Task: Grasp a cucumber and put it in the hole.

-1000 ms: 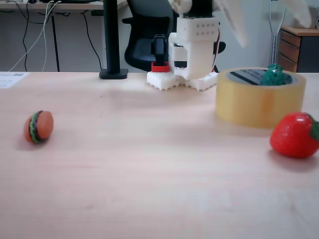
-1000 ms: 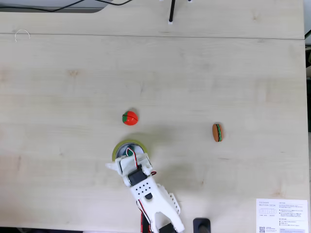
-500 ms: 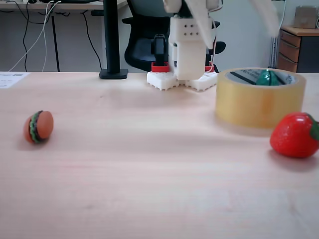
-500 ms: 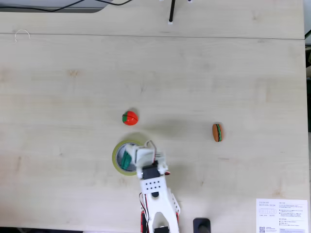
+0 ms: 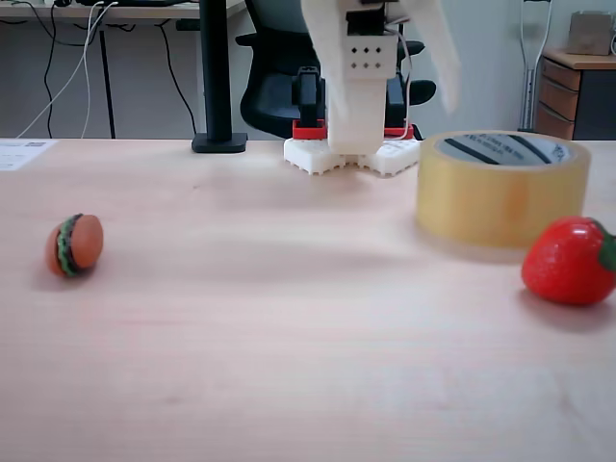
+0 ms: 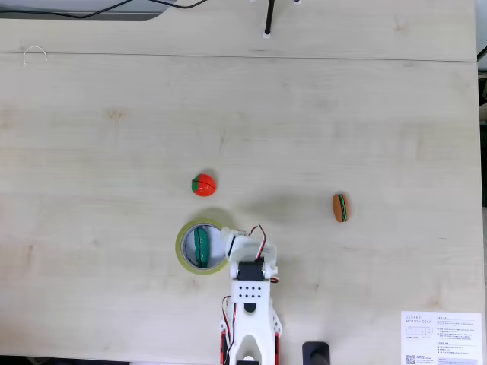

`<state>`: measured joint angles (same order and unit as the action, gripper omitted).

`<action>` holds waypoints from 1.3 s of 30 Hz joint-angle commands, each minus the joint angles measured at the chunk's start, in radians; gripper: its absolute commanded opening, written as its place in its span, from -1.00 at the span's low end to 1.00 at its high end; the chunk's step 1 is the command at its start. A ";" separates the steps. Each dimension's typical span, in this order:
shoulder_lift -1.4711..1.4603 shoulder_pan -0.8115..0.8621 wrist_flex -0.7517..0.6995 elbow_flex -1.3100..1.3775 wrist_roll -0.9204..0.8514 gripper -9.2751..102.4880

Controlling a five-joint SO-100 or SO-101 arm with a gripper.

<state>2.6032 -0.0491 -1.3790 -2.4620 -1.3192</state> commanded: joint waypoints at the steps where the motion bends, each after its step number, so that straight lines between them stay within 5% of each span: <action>1: 0.054 0.009 0.026 -0.031 -0.003 -0.36; 10: 0.258 0.049 0.026 -0.268 -0.002 -0.40; 28: 0.430 0.081 0.074 -0.443 -0.009 -0.83; 39: 0.770 0.181 -0.015 -0.600 -0.011 -0.84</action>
<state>3.2612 0.0706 -1.3392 -3.0511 -1.3208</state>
